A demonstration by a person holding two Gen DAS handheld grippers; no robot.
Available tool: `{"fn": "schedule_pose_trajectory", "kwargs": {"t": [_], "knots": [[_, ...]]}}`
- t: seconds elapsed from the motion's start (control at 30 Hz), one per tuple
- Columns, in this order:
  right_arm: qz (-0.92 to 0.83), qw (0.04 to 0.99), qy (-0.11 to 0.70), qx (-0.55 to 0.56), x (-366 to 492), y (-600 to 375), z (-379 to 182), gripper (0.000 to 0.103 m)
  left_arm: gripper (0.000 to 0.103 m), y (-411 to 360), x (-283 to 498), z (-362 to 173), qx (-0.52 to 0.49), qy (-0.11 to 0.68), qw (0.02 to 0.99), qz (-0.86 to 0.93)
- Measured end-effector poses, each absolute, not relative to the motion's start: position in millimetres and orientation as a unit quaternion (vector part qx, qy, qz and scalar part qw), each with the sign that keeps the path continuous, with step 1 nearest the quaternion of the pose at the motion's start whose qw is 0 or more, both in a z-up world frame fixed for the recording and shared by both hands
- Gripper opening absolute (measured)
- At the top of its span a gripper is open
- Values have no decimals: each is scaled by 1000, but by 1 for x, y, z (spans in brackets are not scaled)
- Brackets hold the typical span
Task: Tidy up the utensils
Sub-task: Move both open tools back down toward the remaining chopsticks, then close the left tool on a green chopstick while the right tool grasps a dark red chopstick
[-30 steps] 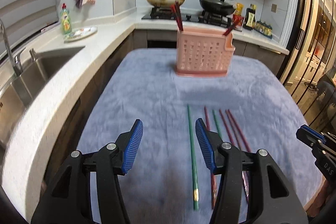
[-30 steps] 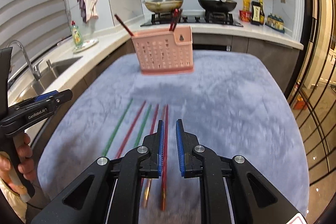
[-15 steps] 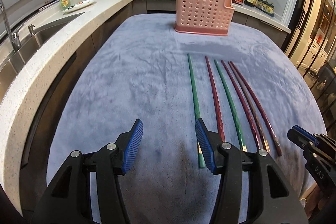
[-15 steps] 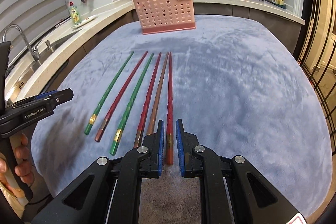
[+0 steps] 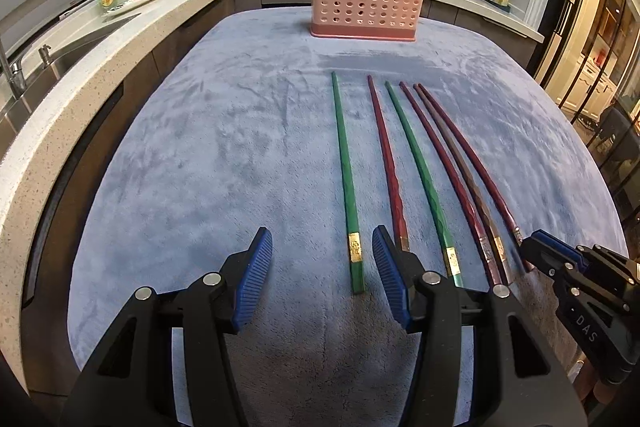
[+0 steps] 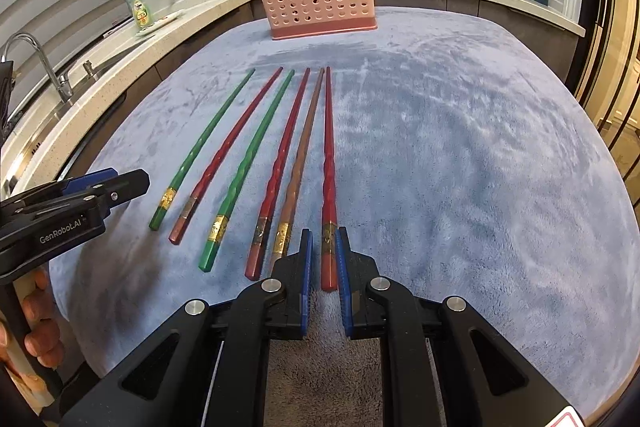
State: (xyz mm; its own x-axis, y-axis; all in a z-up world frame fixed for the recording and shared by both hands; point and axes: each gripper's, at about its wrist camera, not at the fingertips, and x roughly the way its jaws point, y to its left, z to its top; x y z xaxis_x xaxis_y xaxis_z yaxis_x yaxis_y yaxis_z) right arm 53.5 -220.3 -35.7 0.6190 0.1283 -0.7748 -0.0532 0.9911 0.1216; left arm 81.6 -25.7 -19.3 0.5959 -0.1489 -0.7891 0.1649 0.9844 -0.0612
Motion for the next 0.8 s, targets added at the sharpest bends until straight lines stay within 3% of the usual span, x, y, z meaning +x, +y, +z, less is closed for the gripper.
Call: {"fn": "schedule_pose_trajectory", "kwargs": {"t": [0.8], "knots": [[49, 895, 440, 50, 55, -224, -47, 11, 49, -29, 87, -45, -4, 472, 877, -91]]}}
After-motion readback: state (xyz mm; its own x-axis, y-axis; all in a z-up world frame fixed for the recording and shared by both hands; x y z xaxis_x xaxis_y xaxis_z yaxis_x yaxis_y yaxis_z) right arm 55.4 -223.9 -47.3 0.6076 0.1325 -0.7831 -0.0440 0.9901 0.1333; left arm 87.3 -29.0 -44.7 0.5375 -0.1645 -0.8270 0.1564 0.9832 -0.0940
